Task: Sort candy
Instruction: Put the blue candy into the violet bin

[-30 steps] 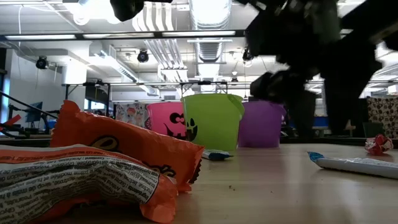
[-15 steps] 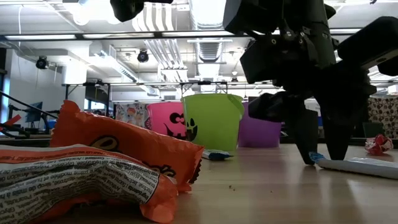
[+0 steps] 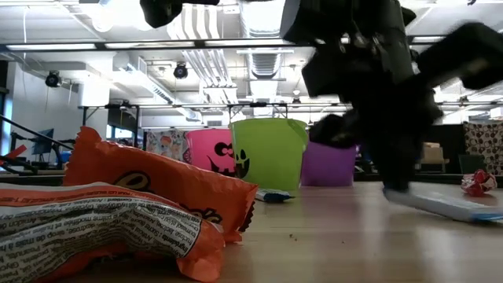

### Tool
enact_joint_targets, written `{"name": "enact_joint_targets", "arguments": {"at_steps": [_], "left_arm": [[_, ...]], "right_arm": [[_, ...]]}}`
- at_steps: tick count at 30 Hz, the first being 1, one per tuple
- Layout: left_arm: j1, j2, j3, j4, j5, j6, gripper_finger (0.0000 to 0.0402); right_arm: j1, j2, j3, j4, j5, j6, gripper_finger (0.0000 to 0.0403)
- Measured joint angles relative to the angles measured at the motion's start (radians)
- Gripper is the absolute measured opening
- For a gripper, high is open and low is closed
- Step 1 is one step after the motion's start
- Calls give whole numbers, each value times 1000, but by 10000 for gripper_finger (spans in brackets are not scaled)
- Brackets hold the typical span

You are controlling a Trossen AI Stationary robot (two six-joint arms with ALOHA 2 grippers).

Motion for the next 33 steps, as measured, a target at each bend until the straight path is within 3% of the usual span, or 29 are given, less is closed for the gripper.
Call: {"name": "enact_joint_targets", "arguments": {"at_steps": [17, 21, 29, 33], "left_arm": [[30, 0, 0, 22, 0, -11, 125], [42, 0, 0, 24, 0, -11, 125], [49, 0, 0, 24, 0, -1, 125], [50, 0, 0, 25, 0, -4, 125]], "right_arm": [[-84, -416, 1, -41, 307, 84, 8], [-109, -487, 1, -43, 326, 121, 8], [-116, -434, -18, -3, 358, 111, 8], [-111, -356, -113, 183, 364, 165, 8]]}}
